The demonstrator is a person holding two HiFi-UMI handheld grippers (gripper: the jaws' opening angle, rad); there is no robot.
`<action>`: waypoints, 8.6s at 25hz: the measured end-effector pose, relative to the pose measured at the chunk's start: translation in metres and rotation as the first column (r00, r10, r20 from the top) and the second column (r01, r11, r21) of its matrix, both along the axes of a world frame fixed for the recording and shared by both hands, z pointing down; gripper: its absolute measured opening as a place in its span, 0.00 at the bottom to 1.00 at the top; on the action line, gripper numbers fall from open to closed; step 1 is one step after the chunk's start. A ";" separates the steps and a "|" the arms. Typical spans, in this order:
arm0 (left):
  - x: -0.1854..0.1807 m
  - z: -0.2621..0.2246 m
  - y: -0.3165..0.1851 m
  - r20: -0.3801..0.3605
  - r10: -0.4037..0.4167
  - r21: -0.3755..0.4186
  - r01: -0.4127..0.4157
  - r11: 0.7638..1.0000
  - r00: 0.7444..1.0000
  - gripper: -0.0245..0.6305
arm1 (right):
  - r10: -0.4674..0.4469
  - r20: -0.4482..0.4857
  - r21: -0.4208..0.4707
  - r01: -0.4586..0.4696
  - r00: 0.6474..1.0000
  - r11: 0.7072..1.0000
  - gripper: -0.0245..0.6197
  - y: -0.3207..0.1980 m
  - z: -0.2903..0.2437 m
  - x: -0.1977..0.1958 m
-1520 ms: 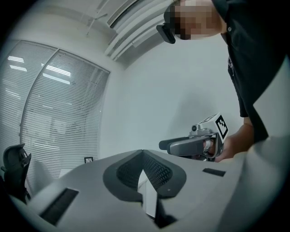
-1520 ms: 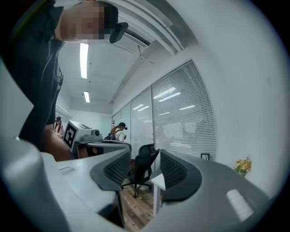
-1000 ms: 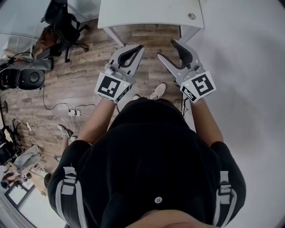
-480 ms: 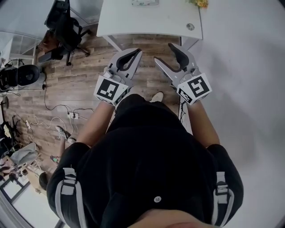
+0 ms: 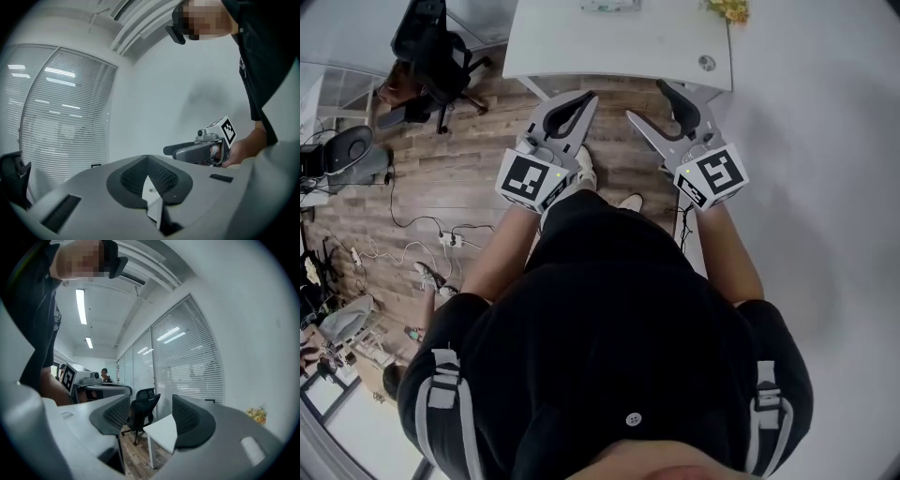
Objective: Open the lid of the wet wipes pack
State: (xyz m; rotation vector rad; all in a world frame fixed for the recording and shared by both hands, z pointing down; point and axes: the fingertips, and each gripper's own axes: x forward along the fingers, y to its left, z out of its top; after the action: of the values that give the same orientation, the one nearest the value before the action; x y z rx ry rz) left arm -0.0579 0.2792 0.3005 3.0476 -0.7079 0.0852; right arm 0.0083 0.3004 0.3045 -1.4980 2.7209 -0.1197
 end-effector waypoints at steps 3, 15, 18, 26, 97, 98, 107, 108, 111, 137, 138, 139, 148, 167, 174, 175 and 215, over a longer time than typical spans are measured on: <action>-0.002 -0.001 -0.028 -0.016 0.009 0.003 -0.008 1.000 1.000 0.05 | 0.007 -0.020 -0.006 -0.007 1.000 1.000 0.48 -0.025 0.000 -0.004; -0.005 0.009 -0.150 -0.027 0.064 -0.008 -0.065 0.998 0.998 0.05 | 0.052 -0.060 -0.039 -0.055 0.997 0.998 0.48 -0.149 0.008 -0.012; -0.010 0.005 -0.175 -0.036 0.081 -0.007 -0.081 0.997 0.996 0.05 | 0.066 -0.077 -0.050 -0.070 0.995 0.996 0.48 -0.175 0.007 -0.019; -0.024 0.015 -0.235 -0.032 0.115 -0.028 -0.116 0.993 0.993 0.05 | 0.105 -0.099 -0.083 -0.113 0.990 0.990 0.48 -0.229 0.014 -0.033; 0.127 0.264 -0.550 0.287 -0.005 -0.343 0.107 0.933 0.958 0.05 | -0.188 -0.272 -0.506 0.026 0.944 0.862 0.48 -0.556 0.287 0.115; 0.128 0.271 -0.551 0.295 0.003 -0.355 0.106 0.929 0.956 0.05 | -0.196 -0.277 -0.515 0.026 0.941 0.857 0.48 -0.558 0.293 0.113; 0.137 0.344 -0.562 0.405 0.053 -0.446 0.146 0.883 0.913 0.05 | -0.327 -0.409 -0.592 0.025 0.852 0.805 0.48 -0.566 0.350 0.104; 0.138 0.352 -0.562 0.419 0.061 -0.451 0.149 0.880 0.906 0.05 | -0.343 -0.424 -0.601 0.022 0.838 0.799 0.48 -0.566 0.357 0.105; 0.141 0.373 -0.563 0.448 0.077 -0.464 0.158 0.872 0.891 0.05 | -0.393 -0.472 -0.633 0.006 0.789 0.774 0.48 -0.564 0.377 0.108; 0.136 0.428 -0.564 0.553 0.085 -0.558 0.292 0.777 0.829 0.05 | -0.593 -0.536 -0.714 0.053 0.601 0.699 0.43 -0.563 0.416 0.101; 0.136 0.429 -0.564 0.552 0.084 -0.558 0.293 0.776 0.829 0.05 | -0.593 -0.538 -0.712 0.053 0.599 0.700 0.43 -0.563 0.416 0.102; 0.136 0.429 -0.564 0.552 0.083 -0.559 0.294 0.775 0.830 0.05 | -0.593 -0.541 -0.710 0.053 0.597 0.702 0.42 -0.563 0.416 0.102; 0.135 0.428 -0.563 0.551 0.090 -0.567 0.294 0.770 0.829 0.05 | -0.585 -0.547 -0.706 0.046 0.599 0.707 0.41 -0.562 0.412 0.101; 0.133 0.428 -0.565 0.527 0.086 -0.582 0.285 0.762 0.846 0.05 | -0.562 -0.542 -0.694 0.044 0.625 0.718 0.40 -0.569 0.398 0.100; 0.133 0.428 -0.565 0.525 0.082 -0.578 0.285 0.765 0.847 0.05 | -0.513 -0.547 -0.663 0.032 0.661 0.748 0.39 -0.584 0.379 0.105; 0.133 0.428 -0.565 0.525 0.081 -0.577 0.284 0.766 0.847 0.05 | -0.500 -0.552 -0.654 0.024 0.667 0.756 0.38 -0.588 0.376 0.107; 0.128 0.409 -0.560 0.498 0.075 -0.554 0.251 0.793 0.864 0.05 | -0.398 -0.630 -0.606 -0.103 0.667 0.788 0.35 -0.640 0.388 0.141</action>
State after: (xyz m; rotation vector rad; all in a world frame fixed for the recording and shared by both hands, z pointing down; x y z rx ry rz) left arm 0.0706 -0.2804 0.7090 2.3531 -0.6667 0.9390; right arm 0.1489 -0.3395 0.6926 -1.7117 3.7551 -0.5574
